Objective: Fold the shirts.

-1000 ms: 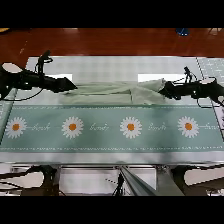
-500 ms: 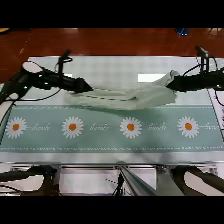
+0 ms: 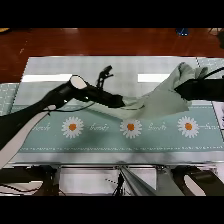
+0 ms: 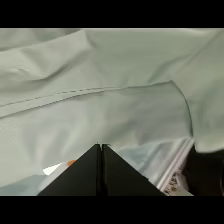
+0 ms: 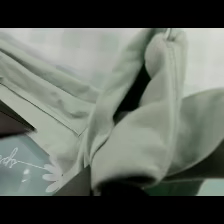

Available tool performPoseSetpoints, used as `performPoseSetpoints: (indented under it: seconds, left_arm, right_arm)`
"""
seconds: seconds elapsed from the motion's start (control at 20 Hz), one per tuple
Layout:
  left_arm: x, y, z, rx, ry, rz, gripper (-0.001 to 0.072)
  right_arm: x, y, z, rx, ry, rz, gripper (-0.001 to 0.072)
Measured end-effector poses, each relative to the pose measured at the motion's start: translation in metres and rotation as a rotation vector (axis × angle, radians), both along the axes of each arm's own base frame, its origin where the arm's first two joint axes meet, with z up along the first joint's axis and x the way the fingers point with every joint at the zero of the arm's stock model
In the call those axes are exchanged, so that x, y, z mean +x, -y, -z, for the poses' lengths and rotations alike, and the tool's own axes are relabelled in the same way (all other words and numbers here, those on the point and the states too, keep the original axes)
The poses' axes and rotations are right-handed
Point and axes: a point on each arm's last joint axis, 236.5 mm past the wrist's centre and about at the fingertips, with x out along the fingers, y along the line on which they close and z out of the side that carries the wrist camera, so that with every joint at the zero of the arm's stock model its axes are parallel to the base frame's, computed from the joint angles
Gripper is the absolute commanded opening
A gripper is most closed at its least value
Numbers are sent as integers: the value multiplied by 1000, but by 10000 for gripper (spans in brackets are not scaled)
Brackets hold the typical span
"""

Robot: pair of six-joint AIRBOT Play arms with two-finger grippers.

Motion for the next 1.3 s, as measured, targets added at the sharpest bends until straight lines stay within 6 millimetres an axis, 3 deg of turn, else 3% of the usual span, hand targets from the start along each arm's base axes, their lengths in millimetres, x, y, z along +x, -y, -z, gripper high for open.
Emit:
performPoseSetpoints:
  seconds: [0.15, 0.35, 0.4, 0.55, 0.65, 0.75, 0.95, 1.05, 1.2, 1.25, 1.3]
  left_arm:
    - [-29, 36, 18, -13, -57, 25, 24]
    - [-64, 79, 41, -30, -127, 21, 24]
    - [-67, 84, 44, -34, -139, 14, 23]
    - [-44, 78, 36, -55, -117, -45, 22]
    - [-15, 56, 15, -67, -58, -81, 22]
    - [25, 19, -16, -76, 29, -148, 22]
    - [91, -83, -100, -95, 223, -323, 22]
    - [108, -139, -145, -104, 318, -419, 23]
    - [100, -205, -204, -110, 431, -506, 23]
    - [93, -222, -220, -107, 465, -524, 23]
    - [82, -232, -234, -108, 490, -527, 23]
  right_arm:
    - [-21, -12, -10, 5, 9, -30, 34]
    - [-42, -13, -17, -12, 10, -27, 34]
    - [-45, -11, -17, -18, 7, -22, 34]
    - [-48, -4, -16, -47, 6, -9, 33]
    - [-46, -3, -15, -54, 6, -4, 33]
    - [-39, -10, -9, -50, -10, -21, 33]
    - [-12, -55, 13, -41, -22, -123, 34]
    - [7, -89, 35, -29, -38, -170, 35]
    - [30, -153, 84, 4, -71, -237, 37]
    - [33, -175, 102, 20, -86, -257, 137]
    - [34, -199, 122, 43, -105, -274, 352]
